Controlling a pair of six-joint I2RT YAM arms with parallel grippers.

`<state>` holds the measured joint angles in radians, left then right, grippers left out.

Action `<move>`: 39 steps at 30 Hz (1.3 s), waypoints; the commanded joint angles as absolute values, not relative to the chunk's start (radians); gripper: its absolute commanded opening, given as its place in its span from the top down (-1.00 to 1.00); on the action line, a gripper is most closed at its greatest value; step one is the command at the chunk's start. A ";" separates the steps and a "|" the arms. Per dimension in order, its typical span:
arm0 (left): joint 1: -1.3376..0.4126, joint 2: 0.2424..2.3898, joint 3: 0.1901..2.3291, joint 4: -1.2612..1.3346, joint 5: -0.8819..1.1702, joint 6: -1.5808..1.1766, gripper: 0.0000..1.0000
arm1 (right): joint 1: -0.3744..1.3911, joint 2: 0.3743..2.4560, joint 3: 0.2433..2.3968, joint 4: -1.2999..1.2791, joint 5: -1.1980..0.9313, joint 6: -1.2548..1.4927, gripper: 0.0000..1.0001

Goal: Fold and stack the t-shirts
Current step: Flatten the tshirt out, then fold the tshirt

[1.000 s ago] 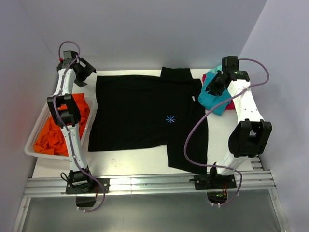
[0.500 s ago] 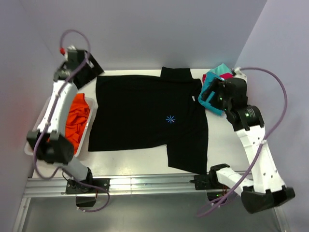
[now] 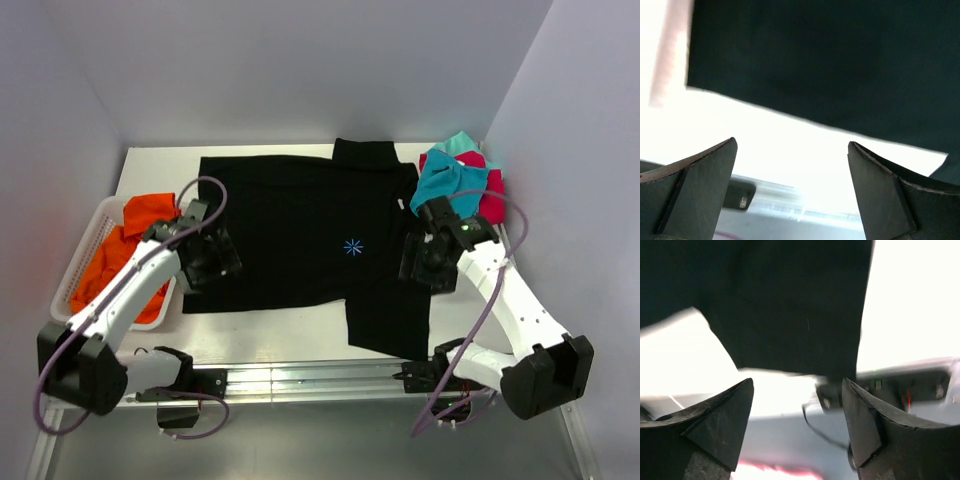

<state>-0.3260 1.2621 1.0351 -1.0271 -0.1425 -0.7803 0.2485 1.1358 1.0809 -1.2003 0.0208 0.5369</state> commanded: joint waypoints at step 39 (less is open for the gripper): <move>-0.612 0.838 0.857 -1.255 -0.109 -0.900 -0.93 | 0.750 1.115 0.695 -1.003 0.195 1.104 -0.33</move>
